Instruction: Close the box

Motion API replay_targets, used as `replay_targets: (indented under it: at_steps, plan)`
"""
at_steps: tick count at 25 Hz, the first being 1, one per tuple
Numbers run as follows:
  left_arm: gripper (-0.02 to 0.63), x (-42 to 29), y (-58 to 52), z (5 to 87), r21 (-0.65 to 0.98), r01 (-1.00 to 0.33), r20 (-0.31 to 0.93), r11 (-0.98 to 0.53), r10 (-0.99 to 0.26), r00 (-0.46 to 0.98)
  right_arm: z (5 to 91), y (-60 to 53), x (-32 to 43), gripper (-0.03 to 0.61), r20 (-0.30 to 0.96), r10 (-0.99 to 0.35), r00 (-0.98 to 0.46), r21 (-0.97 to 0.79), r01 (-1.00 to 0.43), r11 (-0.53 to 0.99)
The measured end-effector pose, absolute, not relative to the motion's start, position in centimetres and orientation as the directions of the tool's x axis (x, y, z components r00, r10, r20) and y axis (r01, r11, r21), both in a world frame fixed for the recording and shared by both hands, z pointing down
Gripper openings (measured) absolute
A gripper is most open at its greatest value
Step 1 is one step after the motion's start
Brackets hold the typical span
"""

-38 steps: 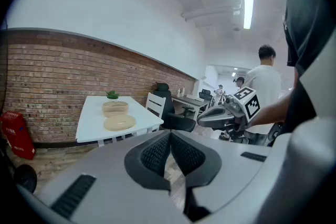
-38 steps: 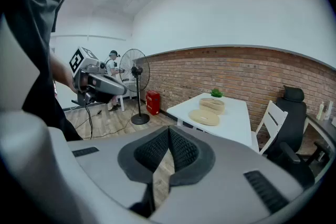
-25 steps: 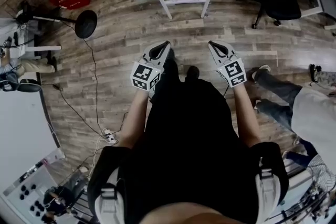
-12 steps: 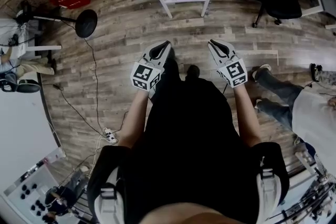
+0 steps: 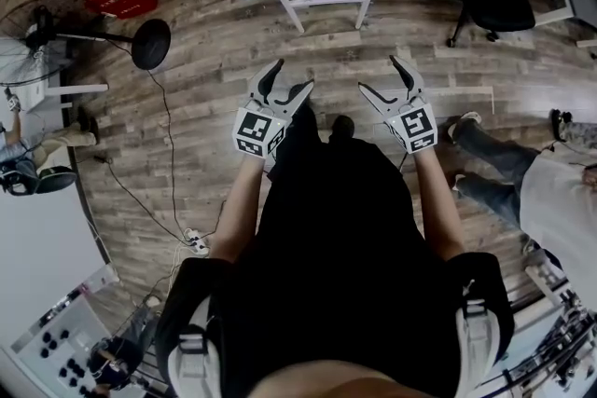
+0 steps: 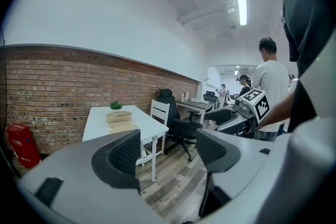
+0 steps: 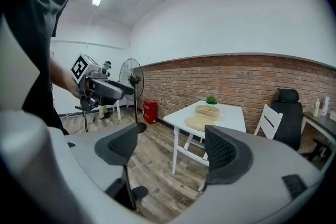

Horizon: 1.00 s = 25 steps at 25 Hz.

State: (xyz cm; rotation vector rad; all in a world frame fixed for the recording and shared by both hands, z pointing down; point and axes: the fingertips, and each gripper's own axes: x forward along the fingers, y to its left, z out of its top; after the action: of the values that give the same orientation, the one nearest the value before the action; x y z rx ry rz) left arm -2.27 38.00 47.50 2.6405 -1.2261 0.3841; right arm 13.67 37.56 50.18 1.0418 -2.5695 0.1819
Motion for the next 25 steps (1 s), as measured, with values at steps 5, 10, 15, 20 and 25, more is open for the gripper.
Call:
replay_targets:
  at_steps: [5, 10, 15, 20, 25]
  plan:
    - [0.350, -2.4, 37.4, 47.7, 0.074, -0.767, 0.319, -0.637, -0.714, 0.623, 50.6, 37.1, 13.4, 0.433, 0.382, -0.649, -0.657, 0.026, -0.695, 0.719]
    - [0.351, -2.8, 36.5, 48.1, 0.087, -0.762, 0.324, -0.641, -0.705, 0.631, 50.5, 36.1, 12.8, 0.437, 0.381, -0.648, -0.660, 0.012, -0.697, 0.717]
    - [0.351, -3.5, 35.2, 48.3, 0.098, -0.758, 0.326, -0.645, -0.699, 0.636, 50.8, 34.7, 12.2, 0.433, 0.387, -0.651, -0.653, 0.009, -0.704, 0.710]
    - [0.351, -5.1, 33.1, 48.4, 0.109, -0.755, 0.325, -0.647, -0.694, 0.642, 50.2, 32.6, 10.6, 0.420, 0.375, -0.655, -0.656, -0.029, -0.715, 0.699]
    - [0.351, -6.9, 30.5, 48.4, 0.118, -0.753, 0.327, -0.647, -0.691, 0.645, 49.8, 29.7, 9.3, 0.410, 0.361, -0.673, -0.645, -0.052, -0.735, 0.676]
